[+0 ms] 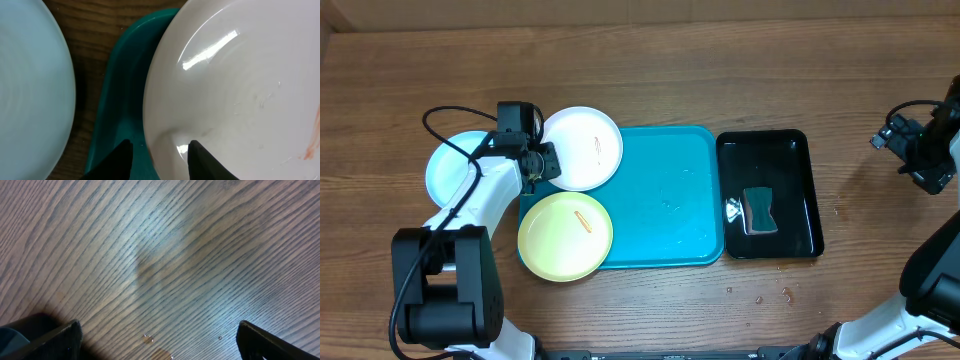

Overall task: Clean dirty plates on tray and stack at the side
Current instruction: 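Slide the white plate right across the teal tray with the left gripper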

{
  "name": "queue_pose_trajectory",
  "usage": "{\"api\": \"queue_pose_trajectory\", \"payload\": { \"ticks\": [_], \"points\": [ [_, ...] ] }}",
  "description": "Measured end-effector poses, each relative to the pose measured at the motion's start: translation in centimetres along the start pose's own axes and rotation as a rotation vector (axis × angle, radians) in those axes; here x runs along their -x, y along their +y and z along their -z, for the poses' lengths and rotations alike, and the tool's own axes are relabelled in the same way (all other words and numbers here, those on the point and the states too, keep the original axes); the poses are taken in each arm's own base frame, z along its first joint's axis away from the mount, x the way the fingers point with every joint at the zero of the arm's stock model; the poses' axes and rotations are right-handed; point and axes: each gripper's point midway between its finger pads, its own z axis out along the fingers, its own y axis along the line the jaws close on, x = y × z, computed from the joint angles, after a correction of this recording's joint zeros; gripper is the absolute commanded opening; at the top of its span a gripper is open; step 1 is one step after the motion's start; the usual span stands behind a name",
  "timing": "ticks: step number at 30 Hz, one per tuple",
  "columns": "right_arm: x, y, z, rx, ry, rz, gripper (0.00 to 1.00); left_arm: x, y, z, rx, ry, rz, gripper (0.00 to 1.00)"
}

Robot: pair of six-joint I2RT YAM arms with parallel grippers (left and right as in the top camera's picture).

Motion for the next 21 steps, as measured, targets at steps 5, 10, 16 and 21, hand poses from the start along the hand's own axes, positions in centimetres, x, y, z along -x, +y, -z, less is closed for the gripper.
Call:
{"api": "queue_pose_trajectory", "payload": {
  "ticks": [5,10,16,21],
  "points": [
    [0.0,0.0,0.0,0.000,0.000,0.000,1.00,-0.8,0.2,-1.2,0.009,0.035,-0.001,0.20],
    [0.0,0.0,0.0,0.000,0.000,0.000,1.00,-0.8,0.1,-1.4,0.008,0.035,0.009,0.04],
    [0.0,0.0,0.0,0.000,0.000,0.000,1.00,-0.8,-0.9,-0.8,-0.046,0.074,0.010,0.04],
    [0.0,0.0,0.0,0.000,0.000,0.000,1.00,-0.4,-3.6,0.6,-0.185,0.117,0.021,0.04]
  ]
}}
